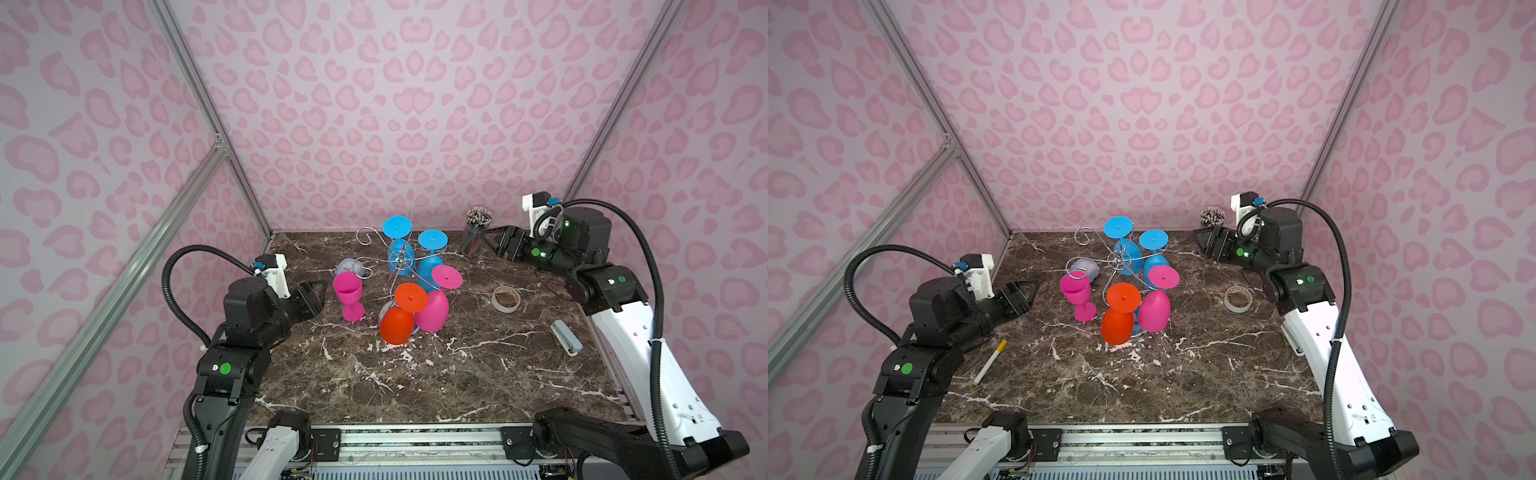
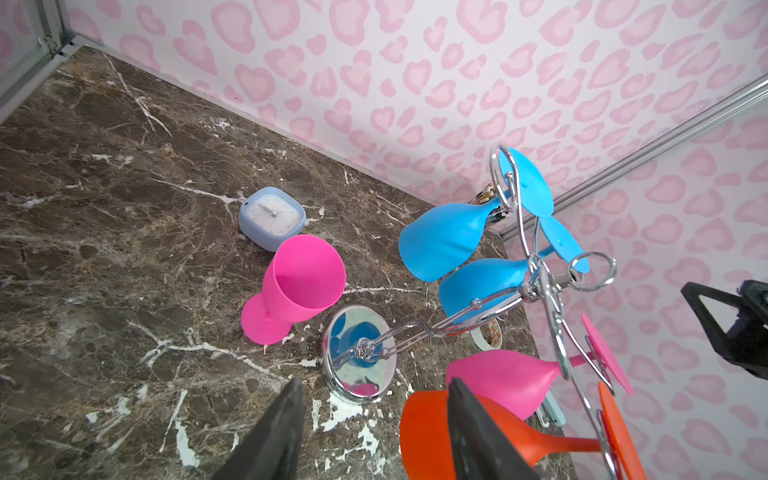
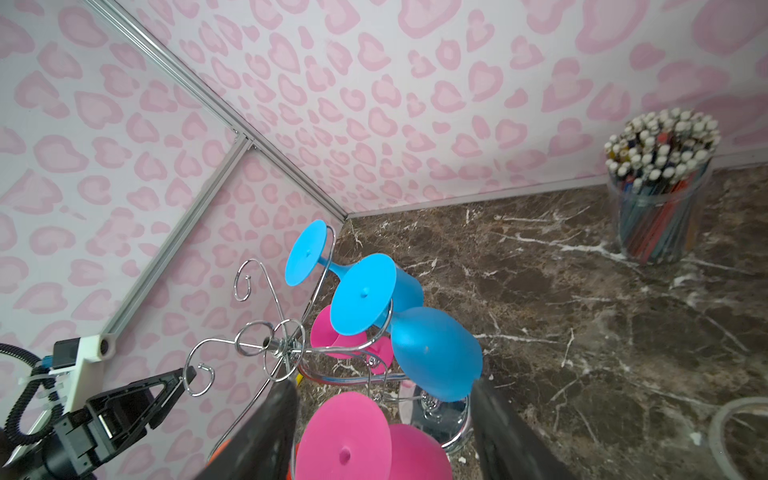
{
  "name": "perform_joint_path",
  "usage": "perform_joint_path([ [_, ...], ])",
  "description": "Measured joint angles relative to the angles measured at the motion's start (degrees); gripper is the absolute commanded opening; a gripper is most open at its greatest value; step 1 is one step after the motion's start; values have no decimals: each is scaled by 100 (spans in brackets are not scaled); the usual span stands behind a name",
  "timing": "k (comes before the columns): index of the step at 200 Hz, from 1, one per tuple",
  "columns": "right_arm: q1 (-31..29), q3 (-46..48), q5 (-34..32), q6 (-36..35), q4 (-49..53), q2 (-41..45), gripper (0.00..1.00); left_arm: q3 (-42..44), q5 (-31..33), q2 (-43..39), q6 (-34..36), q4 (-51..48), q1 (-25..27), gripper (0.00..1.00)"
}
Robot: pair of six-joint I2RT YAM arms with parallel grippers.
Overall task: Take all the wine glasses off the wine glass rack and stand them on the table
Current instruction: 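Raise the left gripper away while the right gripper reaches toward the rack, then move the right gripper to the orange glass base on the rack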
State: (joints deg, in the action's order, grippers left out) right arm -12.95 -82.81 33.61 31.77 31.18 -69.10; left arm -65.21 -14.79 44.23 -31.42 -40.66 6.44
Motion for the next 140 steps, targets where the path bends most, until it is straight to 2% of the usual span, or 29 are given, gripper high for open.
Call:
perform_joint_path([
  [39,-2,748,549,424,-85,160,55,7,-17,-52,-20,-2,0,57],
  [85,-2,1423,1095,1113,-743,214,45,275,15,-103,-199,140,0,57],
  [140,-2,1495,1453,1521,-1241,138,42,254,-37,72,-256,227,-4,57],
])
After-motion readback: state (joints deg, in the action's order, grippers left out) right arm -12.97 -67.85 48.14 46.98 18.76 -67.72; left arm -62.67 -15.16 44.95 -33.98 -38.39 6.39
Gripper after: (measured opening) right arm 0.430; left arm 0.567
